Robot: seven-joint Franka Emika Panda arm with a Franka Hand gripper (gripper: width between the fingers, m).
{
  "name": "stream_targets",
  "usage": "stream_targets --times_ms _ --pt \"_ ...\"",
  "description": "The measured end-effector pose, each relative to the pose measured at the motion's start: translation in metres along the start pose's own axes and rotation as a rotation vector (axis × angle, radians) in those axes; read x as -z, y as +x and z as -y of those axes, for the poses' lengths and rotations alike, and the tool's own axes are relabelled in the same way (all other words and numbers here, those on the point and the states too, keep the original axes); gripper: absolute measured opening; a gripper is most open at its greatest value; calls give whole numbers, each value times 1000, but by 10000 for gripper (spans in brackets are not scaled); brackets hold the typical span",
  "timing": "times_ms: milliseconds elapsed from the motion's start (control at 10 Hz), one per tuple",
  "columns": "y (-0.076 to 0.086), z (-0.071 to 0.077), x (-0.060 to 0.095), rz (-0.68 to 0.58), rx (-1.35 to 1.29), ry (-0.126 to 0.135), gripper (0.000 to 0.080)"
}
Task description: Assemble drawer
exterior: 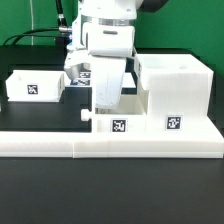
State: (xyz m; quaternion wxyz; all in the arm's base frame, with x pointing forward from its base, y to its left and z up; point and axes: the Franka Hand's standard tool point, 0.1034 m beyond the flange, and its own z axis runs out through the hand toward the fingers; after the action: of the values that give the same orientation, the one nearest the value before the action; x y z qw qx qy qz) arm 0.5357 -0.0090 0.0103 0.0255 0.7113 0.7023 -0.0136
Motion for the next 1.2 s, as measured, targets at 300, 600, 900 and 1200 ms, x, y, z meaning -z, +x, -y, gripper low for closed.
stream_targets --times_ms 300,600,900,1200 --pt "4 1 -1 -2 5 -2 42" --pt "6 1 -2 -2 -21 -2 42" --pt "5 1 -2 -2 -32 -4 42" --pt "19 -2 -1 -10 -136 -18 42"
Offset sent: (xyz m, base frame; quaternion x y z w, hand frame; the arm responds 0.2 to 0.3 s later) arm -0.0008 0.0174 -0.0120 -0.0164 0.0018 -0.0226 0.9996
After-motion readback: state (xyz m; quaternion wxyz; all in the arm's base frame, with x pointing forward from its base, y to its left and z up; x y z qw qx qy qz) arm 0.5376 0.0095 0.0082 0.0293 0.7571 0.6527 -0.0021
